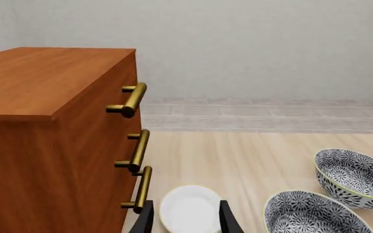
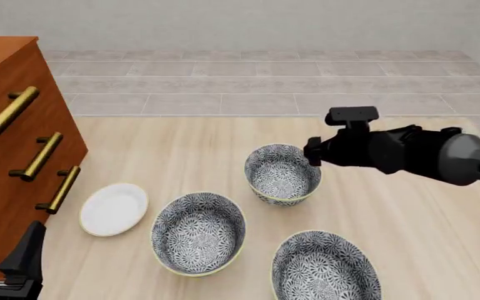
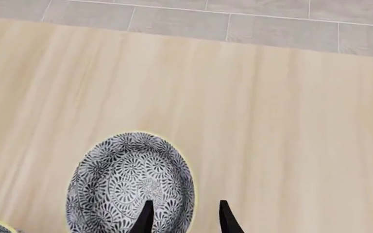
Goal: Stack the bowl at the front on the bowl in the middle.
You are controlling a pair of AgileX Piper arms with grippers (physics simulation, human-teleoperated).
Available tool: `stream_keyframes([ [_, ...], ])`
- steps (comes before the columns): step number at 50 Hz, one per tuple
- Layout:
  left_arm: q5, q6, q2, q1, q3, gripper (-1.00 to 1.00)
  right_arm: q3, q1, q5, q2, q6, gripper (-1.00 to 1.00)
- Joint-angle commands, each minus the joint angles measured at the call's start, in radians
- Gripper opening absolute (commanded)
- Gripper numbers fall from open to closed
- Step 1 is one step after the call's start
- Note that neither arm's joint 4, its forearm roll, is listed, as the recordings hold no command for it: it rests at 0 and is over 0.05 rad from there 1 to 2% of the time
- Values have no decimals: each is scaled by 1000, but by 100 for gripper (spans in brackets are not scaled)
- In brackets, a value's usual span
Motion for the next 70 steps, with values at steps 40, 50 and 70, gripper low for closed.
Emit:
stream_keyframes([
  [40, 0, 0, 0, 0, 0, 100, 46, -3, -118, 158, -22, 100],
  [50, 0, 0, 0, 0, 0, 100, 59, 0, -139, 176, -26, 100],
  [70, 0, 0, 0, 0, 0, 100, 80, 8, -171, 200, -36, 100],
])
